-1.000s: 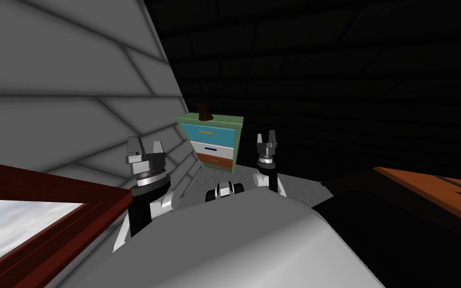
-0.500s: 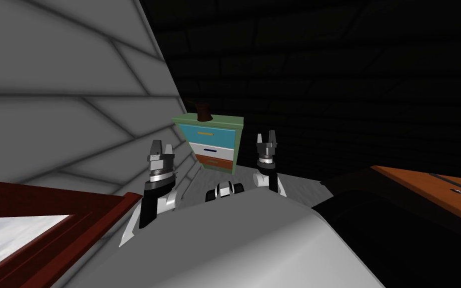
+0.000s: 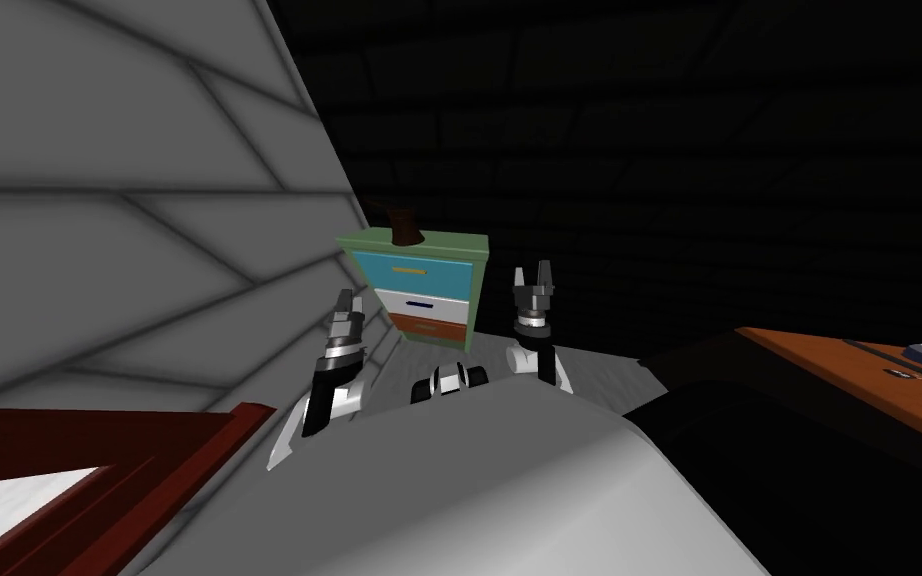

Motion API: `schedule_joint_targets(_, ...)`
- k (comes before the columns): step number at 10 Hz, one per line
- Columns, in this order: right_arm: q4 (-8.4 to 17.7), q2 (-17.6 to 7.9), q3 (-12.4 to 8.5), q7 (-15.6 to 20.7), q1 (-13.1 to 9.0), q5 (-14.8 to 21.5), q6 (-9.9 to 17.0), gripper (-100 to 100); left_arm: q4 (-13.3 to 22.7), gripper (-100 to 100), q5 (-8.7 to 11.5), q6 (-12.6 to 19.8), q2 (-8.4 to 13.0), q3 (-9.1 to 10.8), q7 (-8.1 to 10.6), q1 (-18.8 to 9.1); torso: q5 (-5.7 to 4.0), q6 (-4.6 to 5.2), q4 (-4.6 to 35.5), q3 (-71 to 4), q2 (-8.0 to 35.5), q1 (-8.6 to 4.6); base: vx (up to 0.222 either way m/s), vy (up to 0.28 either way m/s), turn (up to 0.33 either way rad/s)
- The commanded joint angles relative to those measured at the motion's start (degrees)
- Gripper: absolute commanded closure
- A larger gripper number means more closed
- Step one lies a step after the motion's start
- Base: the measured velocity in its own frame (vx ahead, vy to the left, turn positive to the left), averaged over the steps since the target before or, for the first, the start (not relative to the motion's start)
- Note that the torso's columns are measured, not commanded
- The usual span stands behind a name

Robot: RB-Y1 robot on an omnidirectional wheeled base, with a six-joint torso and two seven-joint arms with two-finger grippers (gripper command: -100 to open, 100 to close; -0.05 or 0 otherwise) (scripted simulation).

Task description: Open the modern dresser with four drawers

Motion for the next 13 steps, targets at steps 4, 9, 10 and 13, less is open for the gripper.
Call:
schedule_joint_targets(4,0.00,0.01,0.00,0.00,0.00,0.00,0.00,0,7.89,-100,-1.20,-0.11,0.17,-1.18,-0.65,-1.66,-0.02,0.01,0.02,0.05,0.07,-0.09,0.044,0.015,-0.039)
schedule_joint_targets(9,0.00,0.00,0.00,0.00,0.00,0.00,0.00,0,15.19,-100,-2.30,-0.07,-1.27,-2.25,-1.26,-3.40,-0.02,0.00,0.00,0.01,0.01,-0.07,0.051,0.028,-0.045)
schedule_joint_targets(10,0.00,0.00,0.00,0.00,0.00,0.00,0.00,0,16.65,-100,-2.52,-0.06,-1.57,-2.47,-1.39,-3.75,-0.01,0.01,0.00,0.01,0.01,-0.05,0.048,0.023,-0.048)
schedule_joint_targets(13,0.00,0.00,0.00,0.00,0.00,0.00,0.00,0,19.72,-100,-2.99,-0.04,-1.99,-2.92,-1.64,-4.48,-0.02,0.00,0.02,0.04,0.06,-0.07,0.032,0.017,-0.030)
